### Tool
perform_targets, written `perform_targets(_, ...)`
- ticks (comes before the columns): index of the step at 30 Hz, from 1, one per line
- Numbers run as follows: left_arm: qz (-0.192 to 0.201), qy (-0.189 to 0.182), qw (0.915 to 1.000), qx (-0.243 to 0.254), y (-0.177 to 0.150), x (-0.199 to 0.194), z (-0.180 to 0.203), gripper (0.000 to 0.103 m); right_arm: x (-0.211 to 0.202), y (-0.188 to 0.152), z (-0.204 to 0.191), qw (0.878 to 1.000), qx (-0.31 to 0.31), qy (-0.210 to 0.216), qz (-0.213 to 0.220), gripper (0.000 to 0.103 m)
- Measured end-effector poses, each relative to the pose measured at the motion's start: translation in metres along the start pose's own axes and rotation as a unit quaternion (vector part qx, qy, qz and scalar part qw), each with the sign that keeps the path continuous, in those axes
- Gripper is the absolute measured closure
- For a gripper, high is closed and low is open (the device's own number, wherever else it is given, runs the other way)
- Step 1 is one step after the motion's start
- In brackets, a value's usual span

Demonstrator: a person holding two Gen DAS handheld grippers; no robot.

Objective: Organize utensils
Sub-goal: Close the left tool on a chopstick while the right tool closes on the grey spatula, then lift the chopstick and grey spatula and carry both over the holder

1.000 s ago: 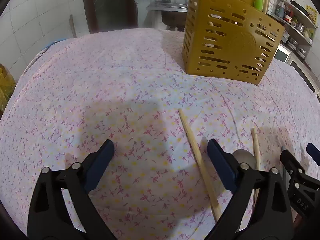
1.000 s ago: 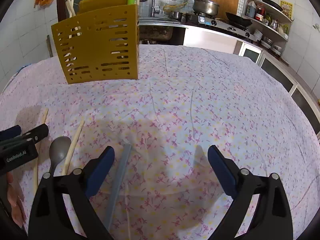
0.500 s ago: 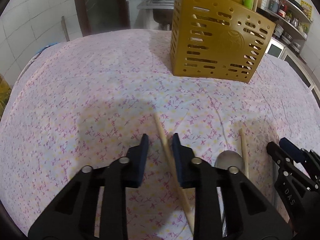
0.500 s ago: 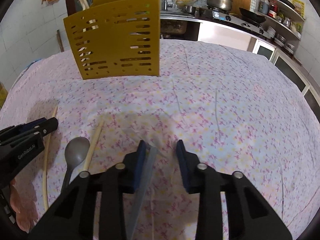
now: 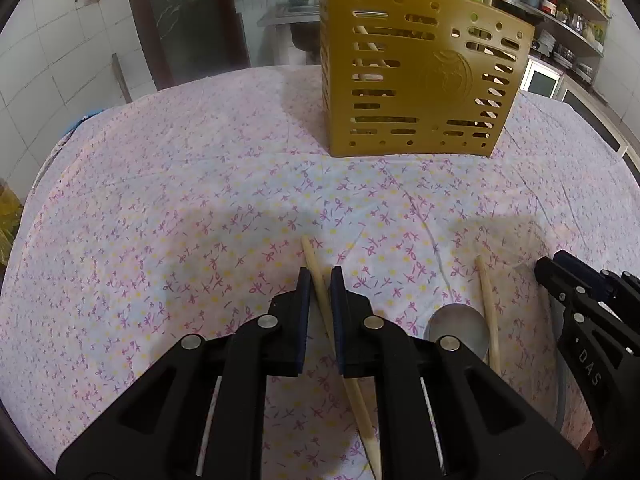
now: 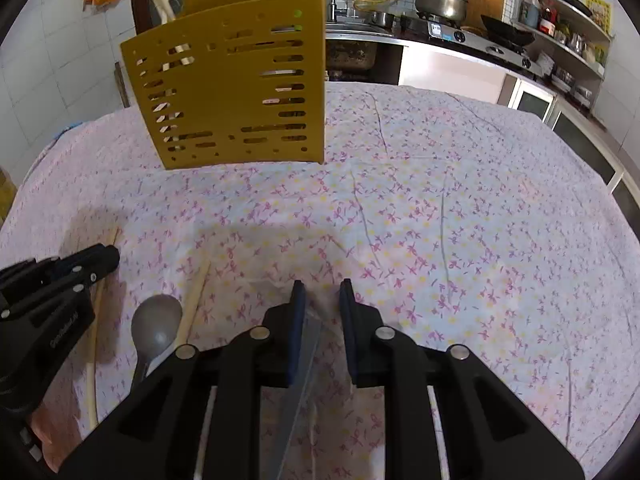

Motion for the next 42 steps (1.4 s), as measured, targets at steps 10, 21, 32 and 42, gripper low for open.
perform_targets(10, 0.0, 0.0, 0.9998, 0.018, -0.01, -0.005, 0.004, 0.094, -0.012, -0.018, 0.007, 1.0, -0.004, -0.025, -0.001, 0.058)
perform_targets(21, 0.001, -0.012, 0.9999, 0.001, -0.009, -0.005, 0.002, 0.099, -0.012, -0.018, 0.003, 1.0, 0.015, 0.023, -0.006, 0.095)
perform_targets(32, 0.059, -0.013, 0.9982, -0.001, 0.0, -0.035, 0.002, 0.099, -0.033, -0.004, 0.013, 0.997, 0.047, 0.038, 0.047, 0.096)
perform_targets(42, 0.184, -0.012, 0.9826, 0.016, 0.012, -0.1, 0.007, 0.099, -0.069, 0.01, 0.029, 0.984, 0.083, 0.05, 0.147, 0.096)
Point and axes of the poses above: each gripper's, at about its wrist camera, not at the fingertips, and x roughly the way its jaws point, z to its right, y to its top, the point moved 4 cm from there along x, roughly the way its jaws point, and after that the axes turned 13 degrees about -y, right-handed, at the moved point
